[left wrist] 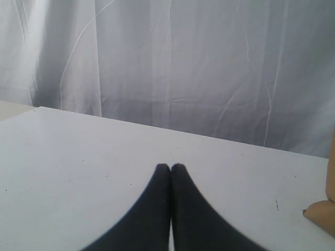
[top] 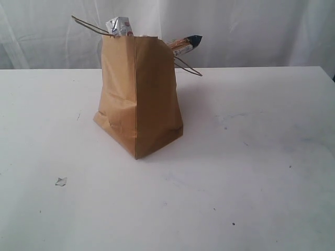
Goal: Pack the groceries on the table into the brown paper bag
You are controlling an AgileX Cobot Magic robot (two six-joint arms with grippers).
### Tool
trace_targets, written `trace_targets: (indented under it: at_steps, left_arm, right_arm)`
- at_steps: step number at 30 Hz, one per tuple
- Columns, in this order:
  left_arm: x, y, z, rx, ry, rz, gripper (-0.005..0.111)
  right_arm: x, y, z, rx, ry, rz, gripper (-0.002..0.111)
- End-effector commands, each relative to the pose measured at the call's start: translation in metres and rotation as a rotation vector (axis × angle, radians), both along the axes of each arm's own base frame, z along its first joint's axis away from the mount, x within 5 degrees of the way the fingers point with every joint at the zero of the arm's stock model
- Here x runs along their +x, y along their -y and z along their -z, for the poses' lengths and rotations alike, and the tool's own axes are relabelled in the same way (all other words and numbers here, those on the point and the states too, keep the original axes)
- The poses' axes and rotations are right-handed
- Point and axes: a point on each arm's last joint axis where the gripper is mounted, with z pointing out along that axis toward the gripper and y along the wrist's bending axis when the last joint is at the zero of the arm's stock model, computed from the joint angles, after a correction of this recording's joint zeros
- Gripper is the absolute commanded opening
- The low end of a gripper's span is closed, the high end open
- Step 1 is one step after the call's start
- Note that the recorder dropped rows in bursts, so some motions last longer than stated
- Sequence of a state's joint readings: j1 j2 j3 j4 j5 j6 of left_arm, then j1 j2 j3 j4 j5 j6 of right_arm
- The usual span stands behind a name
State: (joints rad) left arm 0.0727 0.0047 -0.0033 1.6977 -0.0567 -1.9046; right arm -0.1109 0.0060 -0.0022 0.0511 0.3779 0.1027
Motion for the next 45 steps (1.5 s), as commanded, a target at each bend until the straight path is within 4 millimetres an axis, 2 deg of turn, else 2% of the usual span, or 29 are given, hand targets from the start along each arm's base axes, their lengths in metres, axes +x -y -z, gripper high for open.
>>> trace_targets:
  at_steps: [1, 6, 8, 10, 12, 14, 17, 19, 20, 23, 25, 42, 45]
  left_arm:
    - [0.0, 0.0, 0.001, 0.019, 0.0, 0.006, 0.0]
    - [0.0, 0.001, 0.001, 0.013, 0.0, 0.01, 0.0]
    - [0.0, 0.001, 0.003, -0.142, 0.011, 0.024, 0.0]
    - [0.0, -0.001, 0.008, -0.438, 0.015, 0.005, 0.0]
    - [-0.001, -0.002, 0.018, -0.529, -0.066, -0.038, 0.0]
    - [-0.001, 0.002, 0.022, -0.349, -0.168, 0.008, 0.0]
    - [0.0, 0.009, 0.018, -0.094, -0.215, 0.106, 0.0]
    - [0.0, 0.012, 0.021, 0.169, -0.281, 0.177, 0.0]
    - [-0.001, 0.014, 0.027, 0.2, -0.321, 0.206, 0.0]
    - [-0.004, 0.02, 0.038, 0.061, -0.422, 0.28, 0.0]
    - [-0.006, 0.021, 0.043, 0.08, -0.483, 0.298, 0.0]
    - [-0.006, 0.021, 0.043, 0.079, -0.485, 0.301, 0.0]
    - [-0.008, 0.022, 0.047, 0.079, -0.534, 0.306, 0.0]
  right_arm:
    - [0.0, 0.0, 0.0, 0.008, 0.007, 0.011, 0.0]
    - [0.0, 0.0, 0.0, 0.008, 0.007, 0.011, 0.0]
    - [0.0, 0.0, 0.0, 0.008, 0.007, 0.011, 0.0]
    - [0.0, 0.0, 0.0, 0.008, 0.007, 0.011, 0.0]
    - [0.0, 0.0, 0.0, 0.008, 0.007, 0.011, 0.0]
    - [0.0, 0.0, 0.0, 0.008, 0.007, 0.011, 0.0]
    - [0.0, 0.0, 0.0, 0.007, 0.01, 0.011, 0.0]
    - [0.0, 0.0, 0.0, 0.007, 0.01, 0.011, 0.0]
    - [0.0, 0.0, 0.0, 0.007, 0.01, 0.011, 0.0]
    - [0.0, 0.0, 0.0, 0.007, 0.01, 0.011, 0.0]
    - [0.0, 0.0, 0.0, 0.007, 0.01, 0.011, 0.0]
    - [0.0, 0.0, 0.0, 0.007, 0.01, 0.011, 0.0]
    - [0.0, 0.0, 0.0, 0.007, 0.01, 0.011, 0.0]
